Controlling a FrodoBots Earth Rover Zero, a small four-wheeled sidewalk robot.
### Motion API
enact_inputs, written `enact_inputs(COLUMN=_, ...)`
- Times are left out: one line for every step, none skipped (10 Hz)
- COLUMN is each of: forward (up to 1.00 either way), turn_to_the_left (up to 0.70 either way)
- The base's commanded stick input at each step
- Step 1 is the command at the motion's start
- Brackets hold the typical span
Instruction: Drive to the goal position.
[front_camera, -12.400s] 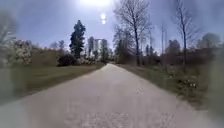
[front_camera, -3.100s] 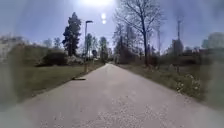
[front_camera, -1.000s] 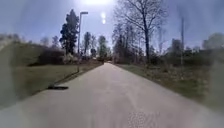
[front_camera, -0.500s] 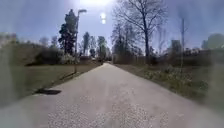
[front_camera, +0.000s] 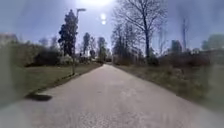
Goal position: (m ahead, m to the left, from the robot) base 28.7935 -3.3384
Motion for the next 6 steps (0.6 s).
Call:
enact_inputs(forward=0.67, turn_to_the_left=0.05)
enact_inputs(forward=0.70, turn_to_the_left=0.00)
enact_inputs(forward=0.70, turn_to_the_left=0.00)
enact_inputs(forward=0.70, turn_to_the_left=0.00)
enact_inputs(forward=0.64, turn_to_the_left=0.04)
enact_inputs(forward=0.60, turn_to_the_left=0.12)
